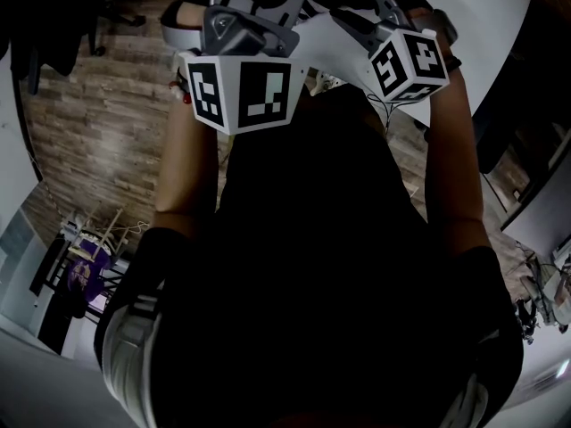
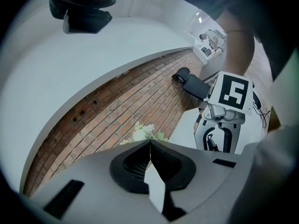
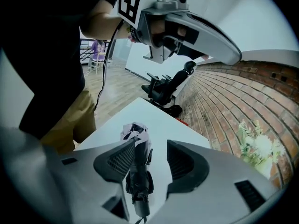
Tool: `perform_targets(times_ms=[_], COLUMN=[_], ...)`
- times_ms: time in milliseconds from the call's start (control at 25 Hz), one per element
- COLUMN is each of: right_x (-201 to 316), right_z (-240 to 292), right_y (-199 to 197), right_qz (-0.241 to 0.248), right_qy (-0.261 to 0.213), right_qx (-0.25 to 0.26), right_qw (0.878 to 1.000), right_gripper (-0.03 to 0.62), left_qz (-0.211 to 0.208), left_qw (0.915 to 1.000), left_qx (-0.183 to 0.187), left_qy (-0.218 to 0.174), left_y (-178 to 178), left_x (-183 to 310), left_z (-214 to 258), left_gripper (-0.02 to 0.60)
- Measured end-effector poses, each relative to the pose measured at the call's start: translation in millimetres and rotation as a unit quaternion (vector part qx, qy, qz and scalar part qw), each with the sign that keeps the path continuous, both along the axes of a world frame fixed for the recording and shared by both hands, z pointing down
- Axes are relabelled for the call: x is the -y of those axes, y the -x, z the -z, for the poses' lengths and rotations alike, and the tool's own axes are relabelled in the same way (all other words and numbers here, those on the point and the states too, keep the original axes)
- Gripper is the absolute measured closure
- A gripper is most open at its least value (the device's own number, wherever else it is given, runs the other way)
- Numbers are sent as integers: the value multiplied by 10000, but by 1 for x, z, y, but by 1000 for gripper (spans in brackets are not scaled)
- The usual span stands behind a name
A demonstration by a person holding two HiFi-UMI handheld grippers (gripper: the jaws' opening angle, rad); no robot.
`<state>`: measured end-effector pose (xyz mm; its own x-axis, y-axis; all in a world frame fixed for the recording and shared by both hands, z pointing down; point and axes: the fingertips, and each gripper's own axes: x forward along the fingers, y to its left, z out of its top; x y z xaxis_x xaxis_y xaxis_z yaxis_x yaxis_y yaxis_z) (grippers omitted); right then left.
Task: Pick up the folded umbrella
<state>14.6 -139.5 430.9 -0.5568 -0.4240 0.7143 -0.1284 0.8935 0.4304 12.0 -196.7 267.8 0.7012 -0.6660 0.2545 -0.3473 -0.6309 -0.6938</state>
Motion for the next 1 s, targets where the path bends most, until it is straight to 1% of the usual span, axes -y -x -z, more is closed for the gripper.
perform_targets(times_ms=[200, 320, 480, 640, 760, 920, 1000], right_x=[1, 1, 1, 1, -1, -6, -6], right_z=[-17, -26, -36, -40, -48, -58, -62], right_y=[0, -1, -4, -5, -5, -6, -7], right_qz=[63, 105, 128, 181, 211, 257, 274], right_qy=[249, 372, 486, 565, 637, 823, 922], right_qx=[-106, -194, -336, -365, -407, -492, -502], right_qw=[9996, 9991, 9982, 9976, 9969, 9951, 9941], right_gripper=[347, 332, 318, 310, 307, 306, 306], left_qz=[10, 0, -37, 19, 56, 75, 67], left_qw=[10000, 10000, 10000, 9999, 9999, 9993, 9996], left_qx=[42, -23, -31, -127, -102, -200, -113], left_qy=[60, 10, 42, 92, 113, 295, 246], left_y=[3, 4, 6, 8, 10, 11, 10], left_x=[6, 7, 8, 10, 11, 11, 12], left_z=[-10, -11, -15, -14, -21, -25, -26], left_gripper=[568, 568, 568, 568, 568, 568, 568])
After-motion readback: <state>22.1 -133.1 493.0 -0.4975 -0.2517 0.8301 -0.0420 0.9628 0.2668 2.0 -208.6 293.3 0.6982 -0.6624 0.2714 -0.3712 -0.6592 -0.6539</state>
